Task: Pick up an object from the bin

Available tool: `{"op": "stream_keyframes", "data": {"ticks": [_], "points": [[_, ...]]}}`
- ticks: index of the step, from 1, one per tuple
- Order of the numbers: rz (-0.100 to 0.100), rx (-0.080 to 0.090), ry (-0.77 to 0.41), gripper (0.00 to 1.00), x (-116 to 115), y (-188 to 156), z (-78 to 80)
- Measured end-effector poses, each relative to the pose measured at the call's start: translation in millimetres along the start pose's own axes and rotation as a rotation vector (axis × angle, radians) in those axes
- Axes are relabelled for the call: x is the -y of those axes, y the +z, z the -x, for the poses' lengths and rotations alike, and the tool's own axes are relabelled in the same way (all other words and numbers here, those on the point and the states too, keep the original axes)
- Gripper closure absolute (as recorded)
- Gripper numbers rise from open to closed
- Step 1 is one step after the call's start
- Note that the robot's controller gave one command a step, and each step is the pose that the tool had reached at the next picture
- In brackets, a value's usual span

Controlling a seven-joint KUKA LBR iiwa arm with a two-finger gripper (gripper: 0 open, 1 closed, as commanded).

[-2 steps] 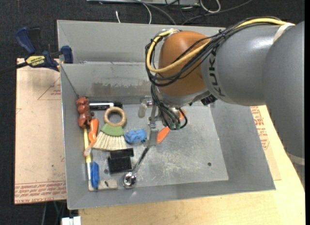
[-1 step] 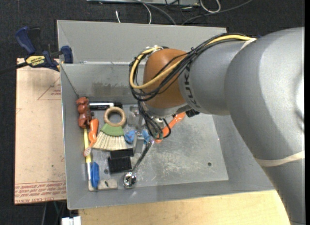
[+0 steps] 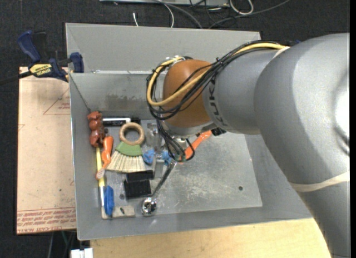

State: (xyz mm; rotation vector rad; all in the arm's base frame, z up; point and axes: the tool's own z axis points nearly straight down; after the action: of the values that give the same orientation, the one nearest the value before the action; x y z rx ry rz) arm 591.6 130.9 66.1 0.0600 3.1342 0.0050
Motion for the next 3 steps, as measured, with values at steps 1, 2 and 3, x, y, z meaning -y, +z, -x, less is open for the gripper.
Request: {"op": "stream_keyframes", "data": {"ticks": [1, 2, 3], "points": [[0.001, -0.001, 0.005, 0.0, -0.1, -0.8, 0.7], [0.002, 0.001, 0.003, 0.0, -0.3, -1.3, 1.0], [0.004, 0.003, 0.007, 1.0, -0.5, -2.9, 2.4]]}}
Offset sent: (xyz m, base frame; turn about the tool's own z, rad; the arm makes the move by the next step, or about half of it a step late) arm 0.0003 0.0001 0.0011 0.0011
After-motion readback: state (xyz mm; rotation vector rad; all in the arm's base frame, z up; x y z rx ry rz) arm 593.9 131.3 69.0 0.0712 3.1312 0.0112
